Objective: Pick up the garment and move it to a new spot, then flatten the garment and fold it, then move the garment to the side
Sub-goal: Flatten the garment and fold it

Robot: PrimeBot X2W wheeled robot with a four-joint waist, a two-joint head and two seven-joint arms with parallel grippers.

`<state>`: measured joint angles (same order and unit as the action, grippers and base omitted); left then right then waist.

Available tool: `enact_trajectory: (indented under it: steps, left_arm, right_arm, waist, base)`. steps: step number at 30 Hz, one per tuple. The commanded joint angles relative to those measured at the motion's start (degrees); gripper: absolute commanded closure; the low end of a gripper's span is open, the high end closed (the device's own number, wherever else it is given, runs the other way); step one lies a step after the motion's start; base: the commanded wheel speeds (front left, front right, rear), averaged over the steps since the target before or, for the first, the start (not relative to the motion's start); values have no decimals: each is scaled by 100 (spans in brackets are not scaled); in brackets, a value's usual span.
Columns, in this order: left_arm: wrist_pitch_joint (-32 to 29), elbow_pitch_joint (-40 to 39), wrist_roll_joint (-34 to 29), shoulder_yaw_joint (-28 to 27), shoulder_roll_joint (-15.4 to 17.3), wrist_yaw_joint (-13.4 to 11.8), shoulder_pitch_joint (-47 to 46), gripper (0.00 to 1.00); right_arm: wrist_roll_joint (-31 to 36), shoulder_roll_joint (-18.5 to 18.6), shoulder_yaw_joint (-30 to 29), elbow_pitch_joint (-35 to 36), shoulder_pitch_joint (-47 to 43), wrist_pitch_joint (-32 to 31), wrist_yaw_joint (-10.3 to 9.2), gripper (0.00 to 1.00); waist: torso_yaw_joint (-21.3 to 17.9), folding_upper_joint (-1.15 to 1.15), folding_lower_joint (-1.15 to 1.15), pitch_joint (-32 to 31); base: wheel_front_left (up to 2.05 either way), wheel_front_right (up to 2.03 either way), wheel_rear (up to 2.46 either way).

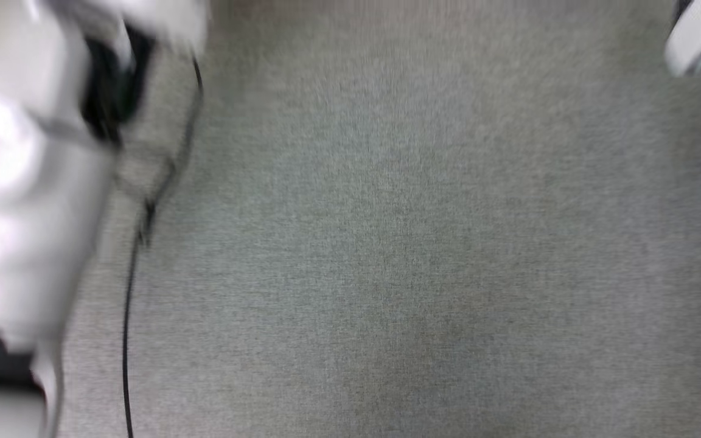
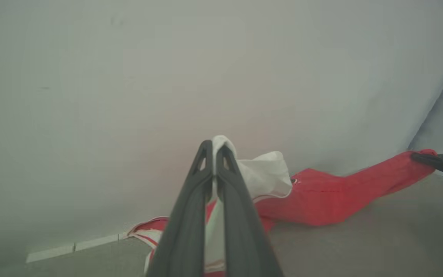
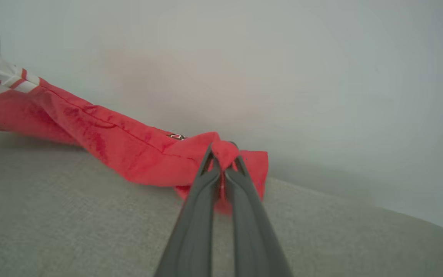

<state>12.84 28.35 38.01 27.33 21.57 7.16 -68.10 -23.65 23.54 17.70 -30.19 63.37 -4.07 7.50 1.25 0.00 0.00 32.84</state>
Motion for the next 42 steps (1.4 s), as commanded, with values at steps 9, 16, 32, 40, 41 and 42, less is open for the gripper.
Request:
enact_trajectory:
  steps: [9, 16, 32, 40, 41, 42]
  left_arm:
    - [-174, -1147, 495, 118, 615, -419, 3262, 100]
    - [-597, -2026, 696, 310, 1216, -759, 5054, 100]
    - [-1203, -3595, 1369, 700, 2032, -1272, 7790, 100]
    - [-1034, -4179, 1261, 519, 2272, -1432, 7878, 100]
    - [-992, -4218, 1208, 481, 2259, -1422, 7782, 100]
    - [-952, -4250, 1162, 437, 2249, -1412, 7675, 100]
  right_arm:
    - [-991, 253, 751, 91, -2081, 84, -2, 100]
    - [-1654, 678, 916, 322, -3277, 11, -2, 100]
    - [-2790, 1828, 770, 1751, -5973, -513, -3, 100]
    - [-2952, 1947, 181, 2517, -6738, -500, -2, 100]
    - [-2932, 1930, 140, 2598, -6721, -514, -2, 100]
    - [-2919, 1907, 98, 2678, -6679, -534, -2, 100]
  waist:
    - [133, 0, 0, -1392]
    - [250, 0, 0, -2010]
    - [240, 0, 0, -2922]
    - [170, 0, 0, -2820]
    - [162, 0, 0, -2783]
    - [148, 0, 0, -2734]
  base:
    - [0, 0, 0]
    - [0, 0, 0]
    - [0, 0, 0]
    - [0, 0, 0]
    - [0, 0, 0]
    - [0, 0, 0]
